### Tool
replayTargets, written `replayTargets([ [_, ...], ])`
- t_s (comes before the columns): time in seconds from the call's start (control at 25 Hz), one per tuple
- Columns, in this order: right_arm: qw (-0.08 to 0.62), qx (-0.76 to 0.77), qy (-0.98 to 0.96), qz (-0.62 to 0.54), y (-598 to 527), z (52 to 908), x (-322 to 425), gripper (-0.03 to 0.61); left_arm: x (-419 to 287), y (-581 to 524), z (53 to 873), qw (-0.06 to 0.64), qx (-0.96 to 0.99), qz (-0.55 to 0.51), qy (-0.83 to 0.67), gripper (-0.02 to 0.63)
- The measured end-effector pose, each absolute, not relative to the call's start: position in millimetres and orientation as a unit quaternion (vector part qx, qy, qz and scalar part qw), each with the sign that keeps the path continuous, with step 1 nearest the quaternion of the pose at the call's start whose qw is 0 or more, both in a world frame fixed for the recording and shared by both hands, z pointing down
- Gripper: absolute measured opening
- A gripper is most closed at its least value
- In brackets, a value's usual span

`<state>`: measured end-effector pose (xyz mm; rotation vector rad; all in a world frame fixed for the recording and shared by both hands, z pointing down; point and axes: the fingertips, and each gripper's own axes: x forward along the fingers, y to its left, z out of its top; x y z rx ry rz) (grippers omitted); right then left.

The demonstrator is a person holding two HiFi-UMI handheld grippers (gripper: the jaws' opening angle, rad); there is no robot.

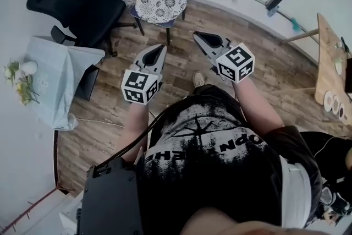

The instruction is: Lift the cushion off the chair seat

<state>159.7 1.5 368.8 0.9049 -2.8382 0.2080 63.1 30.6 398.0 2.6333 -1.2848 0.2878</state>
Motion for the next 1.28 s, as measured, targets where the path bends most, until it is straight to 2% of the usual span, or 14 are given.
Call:
replayTargets([
  [0.68,0.119,0.252,-0.958,0.069,-120.6,391.1,190.7,0.018,83.2,-88.8,405.4,0.126,0.86,0.088,-0.487,0.015],
  [1.28,0.137,0.221,-0.965,0.017,-187.9,401.9,200.7,0.018,94.8,-156.9,412.0,0.134,0.839,0.092,-0.52,0.015],
])
